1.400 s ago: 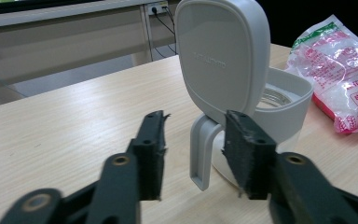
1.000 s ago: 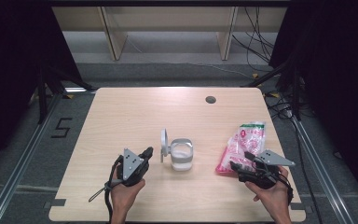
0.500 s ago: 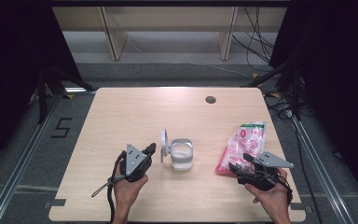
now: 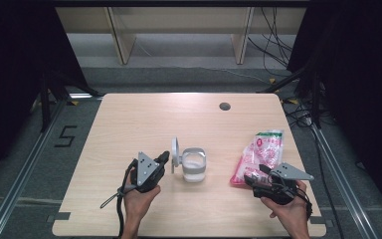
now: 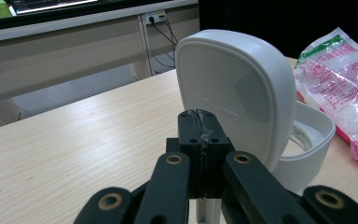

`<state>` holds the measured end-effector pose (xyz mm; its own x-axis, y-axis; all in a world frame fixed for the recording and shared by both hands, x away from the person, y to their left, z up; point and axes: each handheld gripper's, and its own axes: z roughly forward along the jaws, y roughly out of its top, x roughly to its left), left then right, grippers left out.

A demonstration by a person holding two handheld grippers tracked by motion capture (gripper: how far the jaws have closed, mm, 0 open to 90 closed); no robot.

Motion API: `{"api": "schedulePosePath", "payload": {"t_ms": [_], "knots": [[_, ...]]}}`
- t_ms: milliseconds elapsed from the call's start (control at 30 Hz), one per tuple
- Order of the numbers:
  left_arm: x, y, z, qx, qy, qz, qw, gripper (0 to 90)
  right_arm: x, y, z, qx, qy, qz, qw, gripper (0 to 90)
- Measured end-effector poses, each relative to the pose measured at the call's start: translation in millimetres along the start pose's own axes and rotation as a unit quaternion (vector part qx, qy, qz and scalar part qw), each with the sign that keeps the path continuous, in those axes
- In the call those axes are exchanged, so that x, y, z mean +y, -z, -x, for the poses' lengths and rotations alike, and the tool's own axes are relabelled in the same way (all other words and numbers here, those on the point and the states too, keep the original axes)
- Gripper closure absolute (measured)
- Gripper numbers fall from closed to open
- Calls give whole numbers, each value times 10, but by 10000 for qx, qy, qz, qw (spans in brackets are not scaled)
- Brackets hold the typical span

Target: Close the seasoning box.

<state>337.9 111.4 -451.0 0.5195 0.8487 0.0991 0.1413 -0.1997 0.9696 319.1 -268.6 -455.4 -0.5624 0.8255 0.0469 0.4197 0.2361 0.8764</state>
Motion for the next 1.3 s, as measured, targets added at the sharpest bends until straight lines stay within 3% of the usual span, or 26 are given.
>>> {"api": "schedulePosePath", "payload": {"t_ms": [167, 200, 600, 633, 700, 733, 933, 1067, 1167, 1300], "knots": [[13, -8, 22, -20, -14, 3, 10000, 890, 0, 14, -3, 66, -7, -43, 10000, 316], [16, -12, 29, -28, -22, 6, 10000, 890, -2, 21, -22, 70, -127, -75, 9999, 316], [71, -44, 72, -95, -91, 56, 9999, 887, -2, 28, 1, 58, 40, -22, 10000, 316], [72, -45, 75, -99, -81, 56, 9999, 887, -3, 36, -28, 65, -119, -46, 9999, 316], [73, -60, 86, -126, -48, 107, 9999, 886, -1, 35, -16, 56, -33, -17, 10000, 316], [84, -50, 88, -116, -125, 46, 9998, 886, -2, 29, -6, 19, 46, -18, 10000, 316], [117, -84, 146, -205, -158, 87, 9996, 879, -5, 33, -11, 45, 47, 20, 10000, 316], [124, -94, 206, -224, 12, 15, 9997, 878, -11, 34, -16, 36, 26, 21, 10000, 316], [130, -115, 231, -276, 2, 46, 9996, 877, -15, 36, -34, 63, -92, -13, 9999, 316], [131, -122, 247, -293, -25, 20, 9996, 876, -12, 33, -21, 53, 10, 17, 10000, 316]]}}
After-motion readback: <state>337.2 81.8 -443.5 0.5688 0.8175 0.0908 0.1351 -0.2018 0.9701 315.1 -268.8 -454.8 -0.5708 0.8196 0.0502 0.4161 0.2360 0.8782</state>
